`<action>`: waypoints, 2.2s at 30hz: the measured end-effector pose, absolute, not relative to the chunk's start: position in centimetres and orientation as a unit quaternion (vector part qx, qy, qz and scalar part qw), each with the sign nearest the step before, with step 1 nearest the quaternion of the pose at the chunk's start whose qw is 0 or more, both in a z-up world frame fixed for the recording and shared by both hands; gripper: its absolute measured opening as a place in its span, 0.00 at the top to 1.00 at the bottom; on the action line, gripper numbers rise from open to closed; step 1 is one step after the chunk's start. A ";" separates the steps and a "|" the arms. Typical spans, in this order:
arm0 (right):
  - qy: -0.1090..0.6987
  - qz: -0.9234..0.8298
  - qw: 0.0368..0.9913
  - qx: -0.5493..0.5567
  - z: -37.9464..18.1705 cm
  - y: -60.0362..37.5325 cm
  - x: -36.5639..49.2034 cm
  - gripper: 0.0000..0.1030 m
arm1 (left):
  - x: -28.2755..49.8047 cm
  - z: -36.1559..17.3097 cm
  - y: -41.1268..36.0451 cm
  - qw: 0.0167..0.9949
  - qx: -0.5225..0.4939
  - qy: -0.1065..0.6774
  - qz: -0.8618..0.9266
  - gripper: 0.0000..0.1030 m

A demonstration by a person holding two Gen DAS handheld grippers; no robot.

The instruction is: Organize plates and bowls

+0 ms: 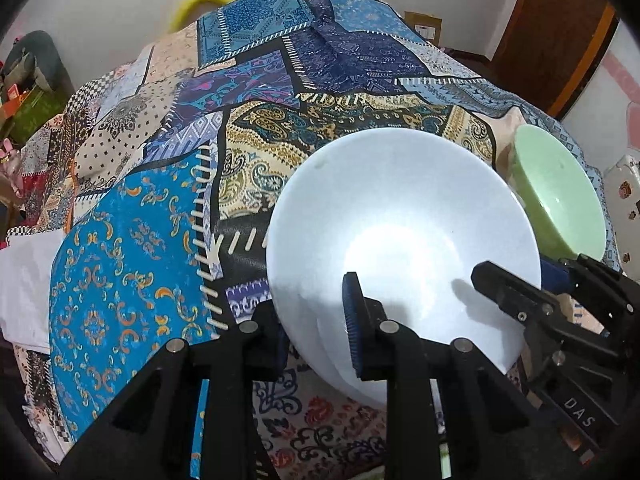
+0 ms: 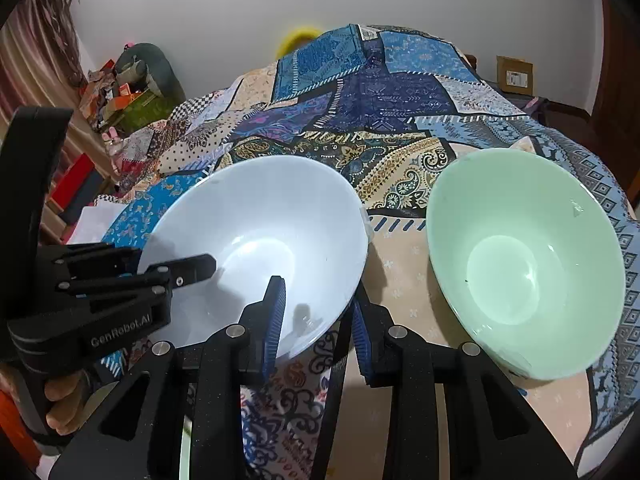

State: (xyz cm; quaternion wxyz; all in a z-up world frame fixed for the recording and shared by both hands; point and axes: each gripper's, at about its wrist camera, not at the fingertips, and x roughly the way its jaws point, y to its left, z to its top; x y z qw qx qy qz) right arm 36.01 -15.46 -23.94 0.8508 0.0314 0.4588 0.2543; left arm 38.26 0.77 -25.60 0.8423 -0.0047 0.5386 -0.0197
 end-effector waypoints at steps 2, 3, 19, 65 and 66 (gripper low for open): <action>0.456 0.255 0.852 0.031 -23.6 -15.5 35.7 0.72 | 37.7 -25.4 0.6 0.842 0.000 0.540 -0.020 0.77; 0.453 0.257 0.853 0.030 -23.3 -15.6 35.5 0.72 | 37.4 -25.2 0.5 0.842 0.001 0.539 -0.020 0.77; 0.411 0.276 0.868 0.027 -17.9 -15.4 30.2 0.72 | 29.7 -18.5 0.7 0.869 -0.014 0.494 -0.013 0.77; 0.405 0.411 0.816 -0.012 -16.9 -2.7 18.0 0.72 | 10.4 -15.6 14.5 0.874 -0.101 0.464 0.101 0.77; 0.408 0.413 0.814 -0.013 -17.1 -2.4 17.9 0.72 | 10.3 -15.9 14.9 0.873 -0.103 0.466 0.103 0.77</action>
